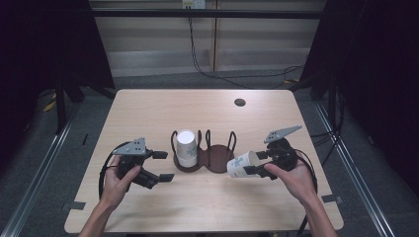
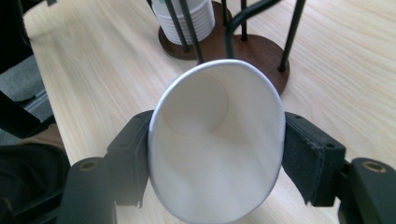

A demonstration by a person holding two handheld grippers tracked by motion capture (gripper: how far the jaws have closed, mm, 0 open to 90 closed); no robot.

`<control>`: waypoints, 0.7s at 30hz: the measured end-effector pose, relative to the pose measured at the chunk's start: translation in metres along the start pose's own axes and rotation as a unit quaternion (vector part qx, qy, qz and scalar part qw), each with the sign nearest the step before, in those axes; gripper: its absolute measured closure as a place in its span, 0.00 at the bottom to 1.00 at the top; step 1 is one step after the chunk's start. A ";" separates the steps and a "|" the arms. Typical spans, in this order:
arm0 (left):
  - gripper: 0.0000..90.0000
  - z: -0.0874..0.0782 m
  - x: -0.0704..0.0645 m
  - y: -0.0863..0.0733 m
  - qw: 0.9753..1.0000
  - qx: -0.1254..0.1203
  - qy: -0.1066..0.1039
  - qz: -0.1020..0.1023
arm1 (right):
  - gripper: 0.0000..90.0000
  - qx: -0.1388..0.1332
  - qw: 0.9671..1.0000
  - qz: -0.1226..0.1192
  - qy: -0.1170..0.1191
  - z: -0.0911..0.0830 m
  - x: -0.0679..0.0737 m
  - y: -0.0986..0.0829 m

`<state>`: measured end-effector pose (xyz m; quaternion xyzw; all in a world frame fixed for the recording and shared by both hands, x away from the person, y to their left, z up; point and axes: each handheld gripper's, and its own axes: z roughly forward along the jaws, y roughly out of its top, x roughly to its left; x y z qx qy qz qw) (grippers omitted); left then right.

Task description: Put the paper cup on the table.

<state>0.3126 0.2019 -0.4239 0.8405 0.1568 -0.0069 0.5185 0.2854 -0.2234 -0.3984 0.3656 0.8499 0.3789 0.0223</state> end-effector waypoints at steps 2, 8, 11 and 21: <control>0.18 0.000 0.000 -0.001 1.000 0.002 0.002 -0.002 | 0.35 0.009 1.000 0.000 -0.001 0.001 -0.004 0.002; 0.18 -0.001 0.000 -0.002 1.000 -0.001 0.001 -0.003 | 0.35 0.030 0.999 0.009 -0.019 -0.001 -0.014 0.010; 0.18 -0.001 0.001 -0.002 1.000 0.001 0.002 -0.003 | 0.34 0.041 0.999 0.012 -0.028 -0.002 -0.019 0.012; 0.18 0.001 0.000 -0.004 1.000 0.005 0.001 -0.006 | 0.34 0.074 0.995 0.031 -0.060 -0.002 -0.038 0.018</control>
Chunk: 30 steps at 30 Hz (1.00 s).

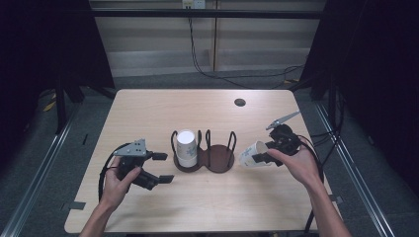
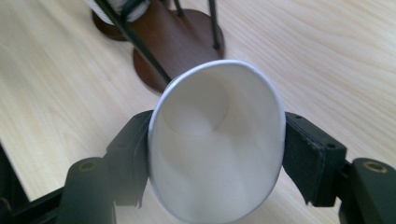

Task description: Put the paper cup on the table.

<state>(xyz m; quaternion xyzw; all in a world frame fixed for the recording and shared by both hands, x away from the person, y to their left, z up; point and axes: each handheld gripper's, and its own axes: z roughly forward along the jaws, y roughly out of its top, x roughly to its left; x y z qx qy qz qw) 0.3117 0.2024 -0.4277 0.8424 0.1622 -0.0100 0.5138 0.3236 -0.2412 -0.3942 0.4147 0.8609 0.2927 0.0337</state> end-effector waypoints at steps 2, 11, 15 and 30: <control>0.18 0.000 0.001 0.000 1.000 0.003 0.000 0.003 | 0.34 0.011 1.000 0.003 -0.013 0.002 -0.004 0.003; 0.18 0.001 0.000 0.000 1.000 0.004 -0.001 0.003 | 0.33 0.040 0.998 0.003 -0.042 0.006 -0.008 0.015; 0.18 -0.001 0.002 -0.002 1.000 0.002 0.003 0.001 | 0.32 0.066 0.997 0.006 -0.046 0.009 -0.016 0.021; 0.18 -0.003 0.003 -0.003 1.000 0.002 0.001 -0.001 | 0.31 0.125 0.989 0.018 -0.082 0.024 -0.028 0.031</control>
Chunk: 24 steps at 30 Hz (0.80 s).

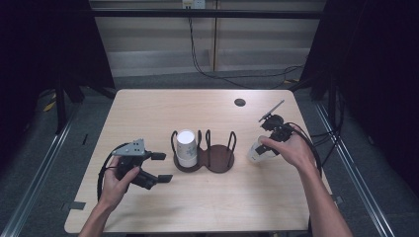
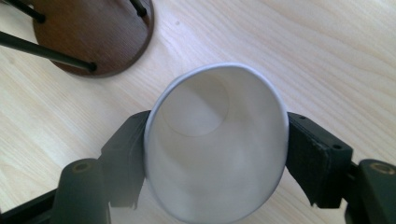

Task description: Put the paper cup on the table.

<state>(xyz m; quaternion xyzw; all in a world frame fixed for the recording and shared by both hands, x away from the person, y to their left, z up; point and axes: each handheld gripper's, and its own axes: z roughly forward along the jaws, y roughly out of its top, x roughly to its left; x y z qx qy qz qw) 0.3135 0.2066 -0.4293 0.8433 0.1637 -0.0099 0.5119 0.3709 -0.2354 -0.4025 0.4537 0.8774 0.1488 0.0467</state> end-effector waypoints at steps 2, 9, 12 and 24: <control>0.18 0.000 0.001 -0.001 1.000 0.001 -0.001 -0.001 | 0.31 0.007 1.000 -0.003 -0.007 0.002 0.000 0.001; 0.18 0.000 0.001 -0.002 1.000 -0.001 -0.002 -0.003 | 0.30 0.021 1.000 -0.006 -0.022 0.007 0.000 0.003; 0.18 0.000 0.001 -0.002 1.000 0.001 -0.001 -0.004 | 0.29 0.029 0.999 -0.007 -0.025 0.011 0.000 0.004; 0.18 -0.002 0.002 -0.003 1.000 -0.005 0.001 -0.008 | 0.24 0.015 1.000 -0.001 -0.023 0.016 0.002 0.011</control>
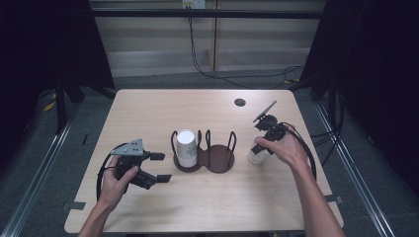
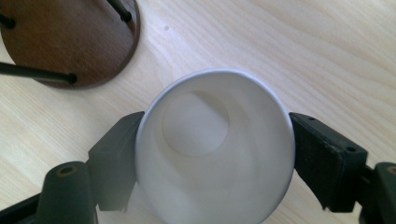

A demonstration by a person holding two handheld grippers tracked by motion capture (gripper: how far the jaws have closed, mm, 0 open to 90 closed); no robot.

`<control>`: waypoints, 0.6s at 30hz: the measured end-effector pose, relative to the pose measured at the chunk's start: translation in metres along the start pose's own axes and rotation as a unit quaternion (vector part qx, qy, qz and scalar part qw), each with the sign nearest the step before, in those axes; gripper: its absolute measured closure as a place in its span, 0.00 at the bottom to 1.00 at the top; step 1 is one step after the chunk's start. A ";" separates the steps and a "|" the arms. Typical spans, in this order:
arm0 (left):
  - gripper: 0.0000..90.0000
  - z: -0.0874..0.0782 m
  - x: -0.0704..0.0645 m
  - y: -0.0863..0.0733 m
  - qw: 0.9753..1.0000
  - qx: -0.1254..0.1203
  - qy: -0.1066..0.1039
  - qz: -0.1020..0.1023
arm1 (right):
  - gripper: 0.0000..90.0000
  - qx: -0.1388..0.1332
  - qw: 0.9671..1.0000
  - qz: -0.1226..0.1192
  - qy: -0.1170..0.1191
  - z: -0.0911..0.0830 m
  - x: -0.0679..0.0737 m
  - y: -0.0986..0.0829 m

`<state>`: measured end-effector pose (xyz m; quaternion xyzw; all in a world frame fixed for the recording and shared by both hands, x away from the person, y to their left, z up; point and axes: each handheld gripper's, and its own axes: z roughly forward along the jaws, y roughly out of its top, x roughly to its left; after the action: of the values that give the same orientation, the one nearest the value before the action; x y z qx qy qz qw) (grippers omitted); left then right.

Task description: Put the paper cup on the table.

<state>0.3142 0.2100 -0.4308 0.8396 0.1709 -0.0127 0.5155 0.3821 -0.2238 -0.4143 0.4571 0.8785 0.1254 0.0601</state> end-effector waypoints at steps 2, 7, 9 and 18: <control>0.18 0.000 0.000 0.000 1.000 0.002 0.000 -0.001 | 0.24 -0.007 1.000 0.003 -0.001 0.001 0.001 0.000; 0.18 0.000 -0.001 0.000 1.000 -0.002 0.001 0.000 | 0.22 -0.017 1.000 0.009 0.006 0.003 0.001 -0.001; 0.18 -0.001 -0.001 0.001 1.000 -0.002 0.002 0.000 | 0.20 -0.022 1.000 0.009 0.008 0.003 0.000 -0.002; 0.18 -0.001 -0.001 0.000 1.000 -0.001 0.002 0.001 | 0.16 -0.040 0.999 0.015 0.025 0.004 0.000 -0.005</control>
<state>0.3129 0.2100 -0.4299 0.8395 0.1709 -0.0101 0.5156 0.3794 -0.2259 -0.4193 0.4638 0.8672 0.1730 0.0543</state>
